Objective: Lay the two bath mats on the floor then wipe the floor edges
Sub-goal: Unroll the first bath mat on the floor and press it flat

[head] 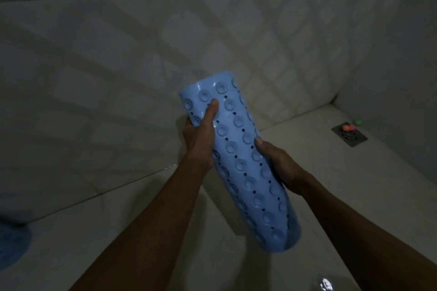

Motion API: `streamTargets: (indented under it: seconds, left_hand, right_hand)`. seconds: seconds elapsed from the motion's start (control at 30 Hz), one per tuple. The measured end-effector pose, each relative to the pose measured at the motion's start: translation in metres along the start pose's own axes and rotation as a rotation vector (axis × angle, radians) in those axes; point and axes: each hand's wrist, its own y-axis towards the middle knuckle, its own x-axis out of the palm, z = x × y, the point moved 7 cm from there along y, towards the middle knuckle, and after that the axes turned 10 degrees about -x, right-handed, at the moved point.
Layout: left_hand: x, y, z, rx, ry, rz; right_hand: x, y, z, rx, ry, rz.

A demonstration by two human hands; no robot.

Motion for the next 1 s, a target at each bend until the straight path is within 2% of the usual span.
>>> streamTargets:
  seconds: [0.1,0.33,0.47,0.63,0.73,0.83,0.9,1.0]
  left_hand:
    - [0.041,0.008,-0.028,-0.042,0.029,-0.028]
    - [0.108,0.045,-0.087,-0.119,0.033,-0.003]
    - [0.131,0.068,-0.110,-0.137,0.039,0.027]
    - [0.132,0.073,-0.131,-0.101,0.143,0.213]
    - [0.131,0.059,-0.164,-0.120,0.210,0.286]
    - [0.149,0.038,-0.210,-0.109,0.280,0.251]
    - [0.166,0.028,-0.236,-0.066,0.312,0.207]
    - [0.199,0.039,-0.271,-0.064,0.317,0.125]
  right_hand:
    - [-0.029,-0.010,0.019,0.108,0.295,-0.076]
    - [-0.116,0.009,0.060,0.194,0.382,-0.197]
    - [-0.144,0.031,0.071,0.229,0.452,-0.245]
    - [-0.161,0.051,0.096,0.217,0.334,-0.307]
    - [-0.182,0.054,0.110,0.159,0.191,-0.265]
    - [-0.217,0.044,0.110,0.076,-0.071,-0.111]
    - [-0.247,0.035,0.111,0.059,-0.132,0.014]
    - [-0.289,0.029,0.121,0.071,-0.196,0.046]
